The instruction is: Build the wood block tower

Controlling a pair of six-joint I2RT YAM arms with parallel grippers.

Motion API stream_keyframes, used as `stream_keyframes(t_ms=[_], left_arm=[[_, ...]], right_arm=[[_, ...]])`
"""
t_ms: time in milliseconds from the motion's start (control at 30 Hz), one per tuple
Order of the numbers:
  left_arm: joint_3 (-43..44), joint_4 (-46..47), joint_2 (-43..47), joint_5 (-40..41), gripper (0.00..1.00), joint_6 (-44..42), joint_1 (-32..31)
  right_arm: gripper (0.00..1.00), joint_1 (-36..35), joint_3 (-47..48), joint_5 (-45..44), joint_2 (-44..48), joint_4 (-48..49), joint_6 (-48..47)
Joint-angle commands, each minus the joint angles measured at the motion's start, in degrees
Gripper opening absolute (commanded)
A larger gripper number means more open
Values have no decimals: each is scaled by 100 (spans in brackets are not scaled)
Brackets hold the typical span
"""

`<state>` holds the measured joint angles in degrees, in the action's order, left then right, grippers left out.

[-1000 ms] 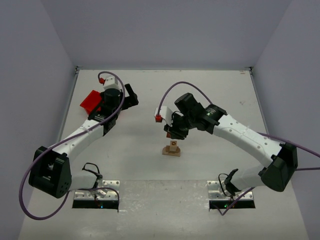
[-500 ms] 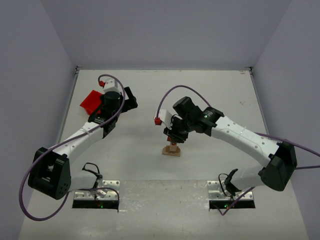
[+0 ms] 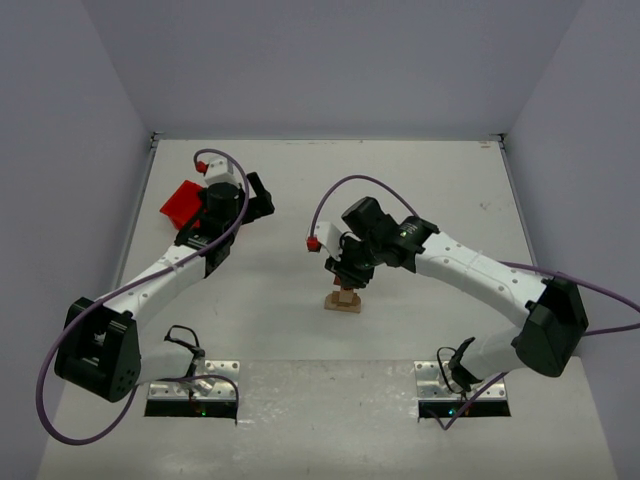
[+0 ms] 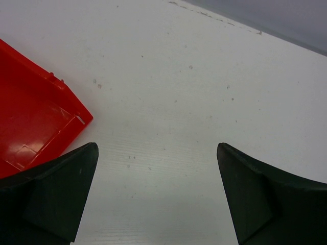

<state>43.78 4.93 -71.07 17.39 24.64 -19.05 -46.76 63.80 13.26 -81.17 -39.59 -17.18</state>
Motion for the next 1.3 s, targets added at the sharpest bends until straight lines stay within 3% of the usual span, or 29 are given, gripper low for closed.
stream_keyframes(t_ms=[0, 1267], left_arm=[[-28, 281, 188, 53, 100, -39, 24], [-71, 360, 181, -86, 100, -65, 24]], right_arm=[[19, -35, -70, 22, 42, 176, 56], [26, -35, -569, 353, 417, 585, -285]])
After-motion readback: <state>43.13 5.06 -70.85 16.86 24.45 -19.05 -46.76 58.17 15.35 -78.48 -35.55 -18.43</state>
